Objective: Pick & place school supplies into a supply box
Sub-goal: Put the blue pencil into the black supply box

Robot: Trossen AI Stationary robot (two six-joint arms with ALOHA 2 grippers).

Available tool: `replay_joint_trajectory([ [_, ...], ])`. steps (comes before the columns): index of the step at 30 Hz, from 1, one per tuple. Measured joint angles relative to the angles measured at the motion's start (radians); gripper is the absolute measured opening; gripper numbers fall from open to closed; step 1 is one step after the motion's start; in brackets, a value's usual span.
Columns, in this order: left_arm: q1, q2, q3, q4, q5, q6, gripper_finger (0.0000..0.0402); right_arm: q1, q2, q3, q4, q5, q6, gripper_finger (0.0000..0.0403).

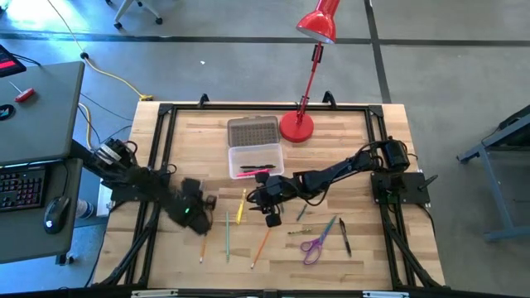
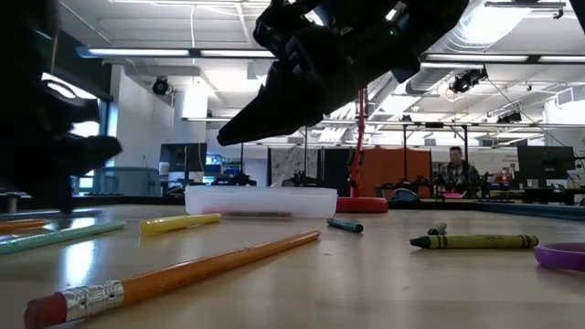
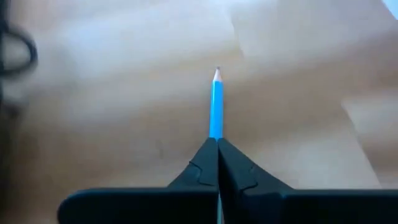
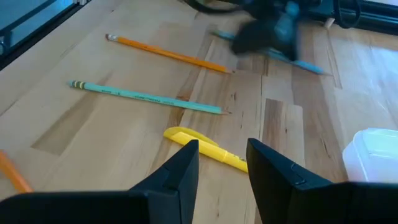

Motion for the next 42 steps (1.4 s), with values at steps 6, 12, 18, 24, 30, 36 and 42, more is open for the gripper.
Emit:
replay_joint_trajectory([
  [6, 0.148, -0.006, -0.101, 0.196, -0.12, 0.116, 0.0016, 0.015, 0.0, 0.0, -0.004, -0.002, -0.001, 0.0114],
  [12, 0.227, -0.003, -0.099, 0.238, -0.167, 0.16, 0.0097, 0.016, 0.0, 0.0, -0.008, -0.002, -0.001, 0.0114],
  [18, 0.279, 0.002, -0.1, 0.298, -0.167, 0.199, 0.0153, 0.016, 0.0, 0.0, -0.014, -0.002, -0.001, 0.0114],
  [24, 0.276, 0.051, -0.096, 0.301, -0.178, 0.182, 0.0157, 0.021, 0.0, 0.0, -0.023, -0.002, -0.001, 0.0114],
  [30, 0.238, 0.123, -0.095, 0.309, -0.251, 0.113, 0.0148, 0.024, 0.0, 0.0, -0.032, -0.003, -0.001, 0.0114],
  [36, 0.159, 0.166, -0.1, 0.304, -0.288, 0.017, 0.0146, 0.023, 0.0, 0.0, -0.041, -0.003, -0.002, 0.0114],
  [42, 0.061, 0.289, -0.101, 0.305, -0.404, -0.139, 0.0143, 0.023, 0.0, 0.0, -0.042, -0.003, -0.006, 0.0114],
])
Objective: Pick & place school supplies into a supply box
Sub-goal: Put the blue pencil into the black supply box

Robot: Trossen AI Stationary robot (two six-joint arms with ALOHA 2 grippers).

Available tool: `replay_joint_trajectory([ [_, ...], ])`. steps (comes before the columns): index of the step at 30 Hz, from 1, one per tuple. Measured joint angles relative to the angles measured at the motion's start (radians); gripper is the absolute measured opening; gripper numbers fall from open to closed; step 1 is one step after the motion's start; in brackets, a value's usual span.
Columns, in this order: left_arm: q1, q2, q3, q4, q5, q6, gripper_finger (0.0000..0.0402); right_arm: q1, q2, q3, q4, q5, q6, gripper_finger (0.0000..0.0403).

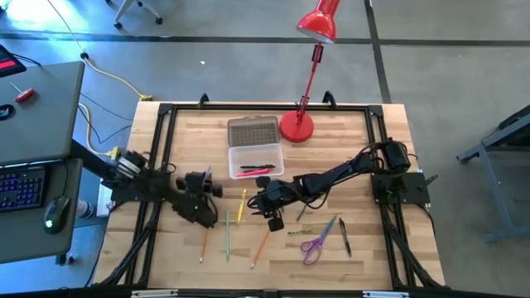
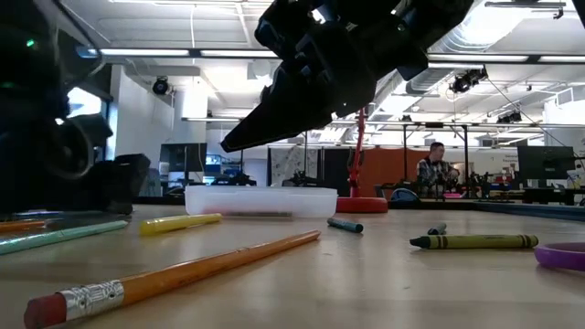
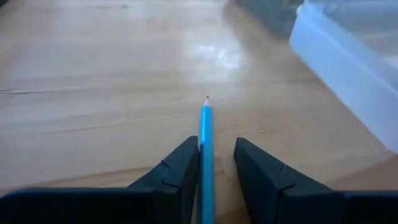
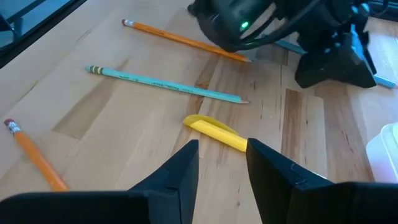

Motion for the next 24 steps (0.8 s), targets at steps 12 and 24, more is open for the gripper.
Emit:
replay_joint_trajectory([
  [12, 0.0, 0.03, 0.002, -0.007, -0.022, -0.06, 0.008, 0.029, -0.001, 0.0, 0.001, 0.0, 0.004, 0.0114],
  [24, 0.051, -0.216, 0.045, -0.102, 0.134, 0.064, 0.0022, 0.112, -0.204, 0.001, -0.312, 0.025, 0.124, 0.0114],
])
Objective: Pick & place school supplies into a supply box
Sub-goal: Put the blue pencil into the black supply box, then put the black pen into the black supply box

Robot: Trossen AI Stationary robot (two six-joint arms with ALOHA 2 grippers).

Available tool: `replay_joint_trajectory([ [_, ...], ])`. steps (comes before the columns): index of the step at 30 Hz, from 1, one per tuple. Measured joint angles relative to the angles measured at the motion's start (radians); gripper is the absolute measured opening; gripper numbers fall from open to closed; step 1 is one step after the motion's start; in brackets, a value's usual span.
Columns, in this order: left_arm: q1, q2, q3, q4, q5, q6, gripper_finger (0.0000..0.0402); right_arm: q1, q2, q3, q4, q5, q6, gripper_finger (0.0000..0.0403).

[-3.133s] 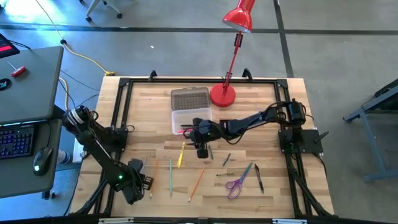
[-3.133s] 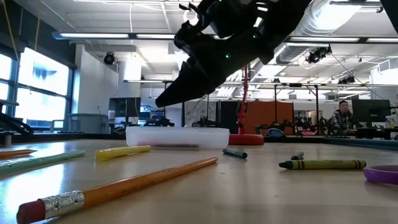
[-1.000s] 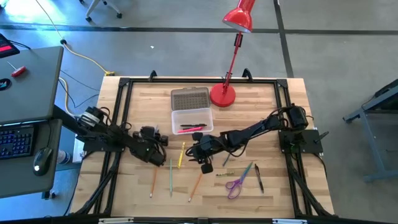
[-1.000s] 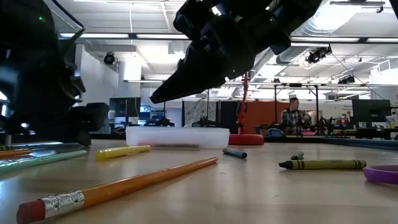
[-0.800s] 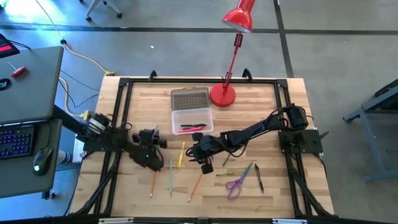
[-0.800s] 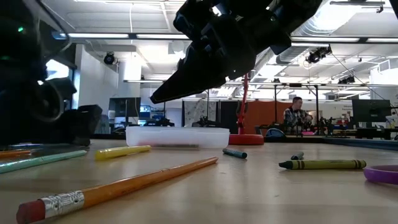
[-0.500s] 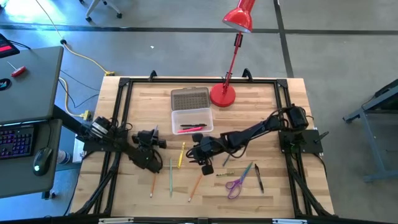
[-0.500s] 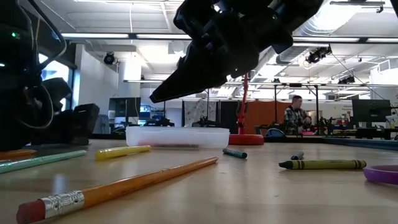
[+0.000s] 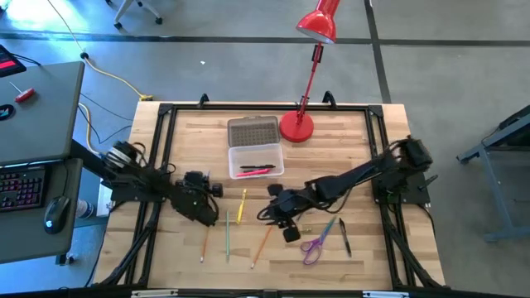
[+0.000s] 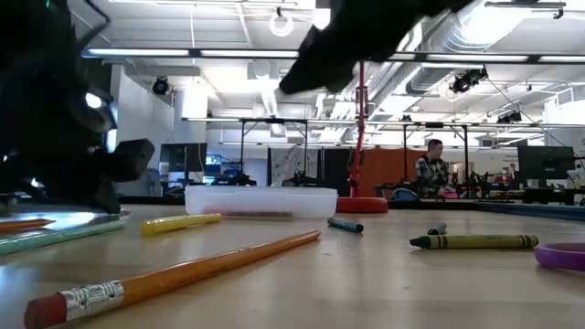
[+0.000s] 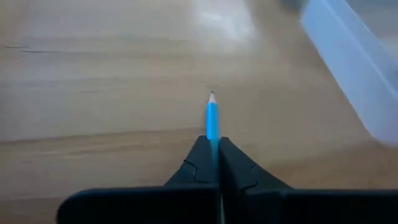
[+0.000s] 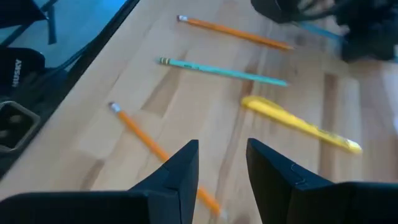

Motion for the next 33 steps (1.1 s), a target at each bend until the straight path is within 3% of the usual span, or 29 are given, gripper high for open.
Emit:
replay_joint_trajectory([
  [6, 0.103, -0.154, 0.081, 0.003, -0.022, 0.406, 0.0011, 0.035, -0.13, 0.0, -0.22, 0.081, 0.085, 0.0114],
  [11, 0.226, -0.213, 0.196, 0.126, -0.026, 0.906, 0.001, 0.084, -0.181, 0.0, -0.313, 0.162, 0.142, 0.0114],
  [13, 0.289, -0.215, 0.232, 0.22, 0.017, 1.139, 0.0009, 0.106, -0.187, -0.001, -0.315, 0.189, 0.142, 0.0114],
  [16, 0.402, -0.216, 0.266, 0.415, 0.158, 1.456, 0.0009, 0.132, -0.189, -0.001, -0.311, 0.206, 0.145, 0.0114],
  [19, 0.512, -0.197, 0.27, 0.587, 0.305, 1.646, 0.0014, 0.157, -0.189, -0.001, -0.316, 0.228, 0.177, 0.0114],
  [25, 0.637, -0.202, 0.269, 0.57, 0.43, 1.687, 0.0022, 0.199, -0.189, -0.001, -0.337, 0.273, 0.237, 0.0114],
  [30, 0.629, -0.274, 0.269, 0.42, 0.413, 1.613, 0.0029, 0.218, -0.189, -0.011, -0.372, 0.313, 0.233, 0.0114],
  [33, 0.589, -0.346, 0.268, 0.309, 0.338, 1.54, 0.0034, 0.219, -0.189, -0.06, -0.374, 0.316, 0.265, 0.0114],
])
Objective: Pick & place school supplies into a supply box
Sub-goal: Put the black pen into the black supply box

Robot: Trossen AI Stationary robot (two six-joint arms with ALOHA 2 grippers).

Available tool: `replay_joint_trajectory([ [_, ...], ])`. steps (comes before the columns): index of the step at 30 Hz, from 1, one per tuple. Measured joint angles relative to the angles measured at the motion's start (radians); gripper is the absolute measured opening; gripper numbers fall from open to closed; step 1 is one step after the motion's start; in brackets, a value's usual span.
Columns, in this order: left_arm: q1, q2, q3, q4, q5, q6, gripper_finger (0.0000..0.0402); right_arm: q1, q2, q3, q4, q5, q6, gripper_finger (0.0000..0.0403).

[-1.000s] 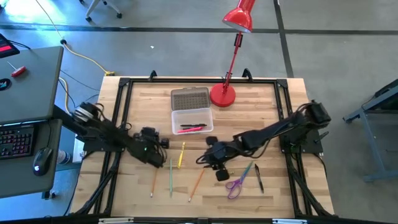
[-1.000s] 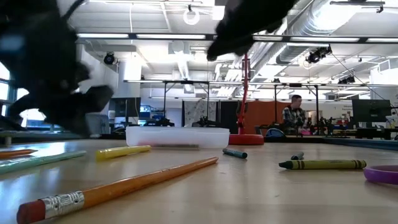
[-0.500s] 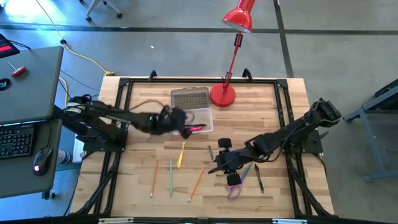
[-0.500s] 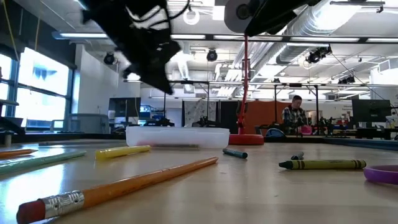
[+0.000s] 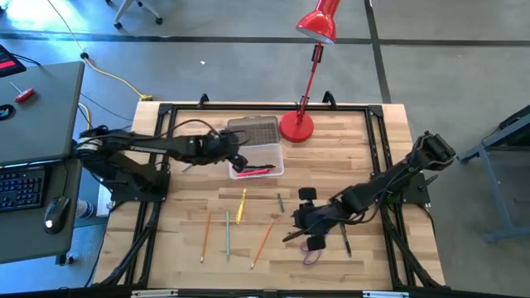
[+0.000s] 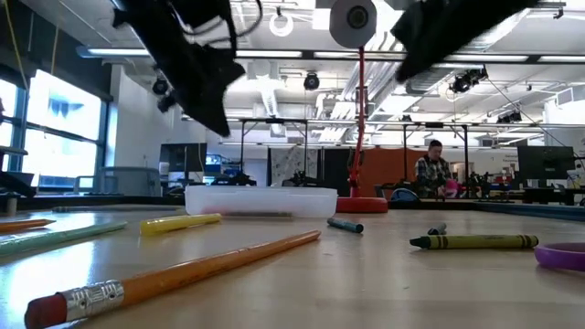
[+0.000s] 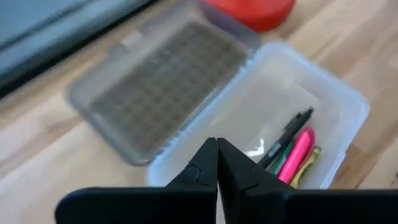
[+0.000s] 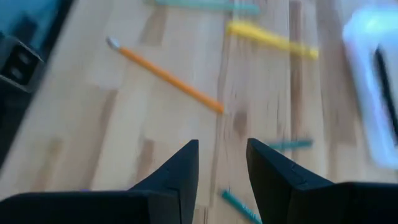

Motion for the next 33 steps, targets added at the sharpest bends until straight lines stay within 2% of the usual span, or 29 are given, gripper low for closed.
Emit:
replay_joint_trajectory([
  [2, -0.04, -0.065, 0.0, -0.1, -0.064, -0.061, 0.0037, 0.0, 0.001, -0.046, -0.002, -0.012, 0.042, 0.0114],
  [7, -0.163, -0.197, -0.001, -0.338, -0.23, -0.253, 0.0036, 0.0, -0.005, -0.157, -0.016, 0.044, 0.264, 0.0114],
  [9, -0.216, -0.226, -0.002, -0.421, -0.284, -0.342, 0.0033, 0.0, -0.018, -0.198, -0.017, 0.029, 0.301, 0.0114],
  [12, -0.287, -0.262, -0.044, -0.515, -0.313, -0.484, 0.0031, 0.009, -0.044, -0.251, -0.016, -0.029, 0.35, 0.0114],
  [17, -0.375, -0.27, -0.143, -0.53, -0.323, -0.694, 0.0036, 0.041, -0.118, -0.321, -0.037, -0.115, 0.631, 0.0114],
  [23, -0.421, -0.266, -0.249, -0.478, -0.348, -0.883, 0.0038, 0.173, -0.201, -0.334, -0.232, -0.209, 1.032, 0.0114],
  [28, -0.419, -0.266, -0.304, -0.405, -0.382, -0.909, 0.0032, 0.265, -0.195, -0.334, -0.275, -0.334, 1.307, 0.0114],
  [33, -0.419, -0.266, -0.311, -0.394, -0.388, -0.909, 0.0032, 0.318, -0.161, -0.334, -0.222, -0.423, 1.452, 0.0114],
])
